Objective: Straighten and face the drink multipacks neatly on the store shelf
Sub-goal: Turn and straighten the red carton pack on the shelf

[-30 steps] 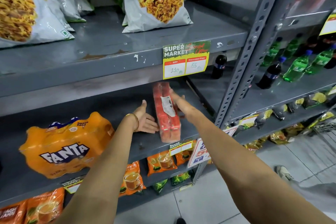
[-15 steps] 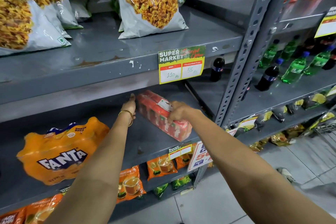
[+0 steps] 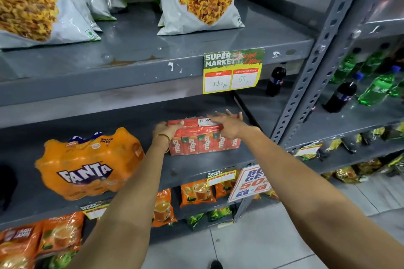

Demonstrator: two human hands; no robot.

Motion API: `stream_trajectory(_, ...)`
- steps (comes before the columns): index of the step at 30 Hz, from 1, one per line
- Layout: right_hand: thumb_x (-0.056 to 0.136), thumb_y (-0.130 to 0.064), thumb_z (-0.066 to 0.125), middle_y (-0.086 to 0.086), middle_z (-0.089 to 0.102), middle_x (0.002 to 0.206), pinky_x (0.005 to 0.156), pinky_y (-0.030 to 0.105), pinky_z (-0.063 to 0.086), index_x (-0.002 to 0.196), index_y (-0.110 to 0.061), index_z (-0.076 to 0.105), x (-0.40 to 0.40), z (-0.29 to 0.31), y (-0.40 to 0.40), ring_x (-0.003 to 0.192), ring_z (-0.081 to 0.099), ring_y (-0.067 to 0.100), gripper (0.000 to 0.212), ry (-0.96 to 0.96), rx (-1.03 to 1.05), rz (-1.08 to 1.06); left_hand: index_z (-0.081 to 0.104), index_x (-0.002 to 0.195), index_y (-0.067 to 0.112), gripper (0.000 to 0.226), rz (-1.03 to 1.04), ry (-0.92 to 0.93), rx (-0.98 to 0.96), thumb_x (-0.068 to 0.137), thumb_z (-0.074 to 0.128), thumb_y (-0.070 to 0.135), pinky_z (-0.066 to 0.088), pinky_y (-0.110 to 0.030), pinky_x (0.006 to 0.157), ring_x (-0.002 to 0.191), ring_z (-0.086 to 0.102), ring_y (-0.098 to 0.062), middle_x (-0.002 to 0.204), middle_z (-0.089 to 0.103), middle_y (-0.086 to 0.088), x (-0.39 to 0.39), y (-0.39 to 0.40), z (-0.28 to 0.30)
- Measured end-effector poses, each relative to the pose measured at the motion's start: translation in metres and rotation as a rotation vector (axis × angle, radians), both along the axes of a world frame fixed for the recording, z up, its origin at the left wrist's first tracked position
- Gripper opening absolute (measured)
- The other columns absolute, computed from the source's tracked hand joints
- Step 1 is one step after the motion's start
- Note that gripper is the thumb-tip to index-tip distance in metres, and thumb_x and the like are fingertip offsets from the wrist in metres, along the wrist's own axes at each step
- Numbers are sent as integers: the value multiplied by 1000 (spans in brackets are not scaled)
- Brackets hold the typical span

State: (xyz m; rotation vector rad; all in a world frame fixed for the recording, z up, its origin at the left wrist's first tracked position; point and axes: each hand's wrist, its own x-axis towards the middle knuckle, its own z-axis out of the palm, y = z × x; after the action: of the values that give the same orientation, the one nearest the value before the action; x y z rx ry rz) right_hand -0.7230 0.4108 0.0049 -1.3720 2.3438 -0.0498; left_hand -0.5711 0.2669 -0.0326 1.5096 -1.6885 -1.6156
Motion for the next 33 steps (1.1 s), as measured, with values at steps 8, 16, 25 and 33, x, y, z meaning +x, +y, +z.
stream_trajectory(8,77,-11,73,5,0,163,121,49,9,154,-25,4,-11,-25,26,150,-2,25,105,-350,-400,-369,57,115,8,51,80,114,43,81,65,46,56,-34,71,77,68,-22,104,70,-12,14,22,-14)
stream_trajectory(16,92,-47,52,10,52,143,108,37,38,148,-11,32,-4,-54,48,128,52,25,69,-819,-673,-874,57,123,10,60,7,181,119,86,50,57,54,-35,81,98,68,-28,111,69,-13,27,42,-26)
stream_trajectory(25,96,-51,40,14,56,135,94,35,41,141,-11,38,-4,-50,44,121,56,30,60,-780,-654,-870,52,126,15,63,-58,118,42,83,52,60,45,-48,103,108,63,-27,118,66,-8,36,56,-27)
stream_trajectory(33,101,-34,36,20,55,132,95,38,41,137,-4,39,0,-54,50,120,54,35,47,-693,-655,-897,54,123,16,59,-49,97,17,83,53,59,45,-46,102,110,63,-28,118,67,-8,38,66,-27)
